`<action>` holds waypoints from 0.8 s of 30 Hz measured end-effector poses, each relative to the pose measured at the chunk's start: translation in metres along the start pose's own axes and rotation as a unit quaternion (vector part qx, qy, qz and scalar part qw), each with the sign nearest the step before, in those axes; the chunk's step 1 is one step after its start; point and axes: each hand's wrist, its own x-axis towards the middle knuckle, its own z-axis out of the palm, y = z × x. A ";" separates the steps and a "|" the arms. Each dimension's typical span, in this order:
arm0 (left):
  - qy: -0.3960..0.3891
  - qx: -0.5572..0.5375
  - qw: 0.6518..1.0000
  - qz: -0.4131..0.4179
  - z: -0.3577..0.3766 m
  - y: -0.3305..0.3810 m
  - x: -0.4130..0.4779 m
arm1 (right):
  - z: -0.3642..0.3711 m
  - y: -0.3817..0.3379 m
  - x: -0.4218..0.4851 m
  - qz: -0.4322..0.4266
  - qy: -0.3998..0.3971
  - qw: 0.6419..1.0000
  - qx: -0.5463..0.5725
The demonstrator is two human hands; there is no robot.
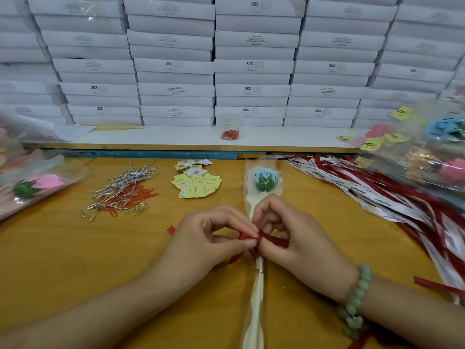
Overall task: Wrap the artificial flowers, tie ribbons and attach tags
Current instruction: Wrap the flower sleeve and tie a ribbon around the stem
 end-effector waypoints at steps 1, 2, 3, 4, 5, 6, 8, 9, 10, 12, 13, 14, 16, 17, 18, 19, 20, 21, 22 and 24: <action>-0.002 0.004 1.000 0.001 0.000 0.000 0.000 | 0.000 0.000 0.000 -0.004 -0.005 1.000 -0.009; -0.003 0.006 1.000 0.002 0.000 0.000 -0.001 | 0.001 -0.001 0.000 -0.007 -0.009 1.000 -0.017; -0.004 0.009 1.000 0.004 0.001 0.001 -0.001 | 0.001 0.000 0.000 -0.010 -0.012 1.000 -0.022; -0.004 0.013 1.000 0.006 0.001 0.001 -0.002 | 0.001 0.000 0.001 -0.011 -0.012 1.000 -0.025; -0.004 0.017 1.000 0.008 0.001 0.002 -0.002 | 0.001 0.000 0.001 -0.010 -0.011 1.000 -0.024; -0.004 0.021 1.000 0.010 0.000 0.002 -0.002 | 0.001 0.001 0.001 -0.005 -0.010 1.000 -0.016; 0.000 0.031 0.999 0.013 0.000 0.003 -0.002 | 0.000 0.003 0.001 0.009 -0.009 1.000 0.015; 0.002 0.036 0.999 0.014 -0.001 0.003 -0.002 | 0.000 0.004 0.002 0.017 -0.008 0.999 0.034; 0.003 0.041 0.999 0.015 -0.001 0.003 -0.001 | -0.001 0.004 0.002 0.025 -0.007 0.998 0.053; 0.004 0.053 0.998 0.018 -0.001 0.002 -0.001 | -0.002 0.005 0.003 0.036 -0.004 0.996 0.084; 0.003 0.059 0.998 0.020 -0.001 0.002 -0.001 | -0.003 0.006 0.003 0.041 -0.004 0.994 0.098; 0.003 0.062 0.998 0.022 -0.001 0.003 0.000 | -0.003 0.006 0.004 0.048 -0.005 0.992 0.113; 0.004 0.068 0.997 0.025 0.000 0.003 -0.001 | -0.004 0.007 0.004 0.060 -0.004 0.989 0.138; 0.003 0.072 0.997 0.027 0.000 0.004 -0.001 | -0.004 0.007 0.004 0.062 -0.002 0.987 0.145; 0.001 0.080 0.996 0.030 0.000 0.005 -0.002 | -0.004 0.007 0.004 0.063 0.000 0.987 0.146; -0.002 0.092 0.995 0.035 0.000 0.005 -0.002 | -0.004 0.007 0.003 0.062 0.001 0.988 0.139; -0.007 0.106 0.993 0.043 0.000 0.006 -0.003 | -0.004 0.007 0.003 0.060 0.002 0.990 0.126; -0.011 0.121 0.991 0.051 0.001 0.007 -0.004 | -0.003 0.007 0.003 0.057 0.001 0.992 0.111; -0.014 0.132 0.989 0.059 0.001 0.008 -0.004 | -0.003 0.007 0.002 0.054 -0.003 0.994 0.097; -0.017 0.146 0.987 0.072 0.002 0.009 -0.005 | -0.001 0.005 0.002 0.046 -0.020 0.996 0.079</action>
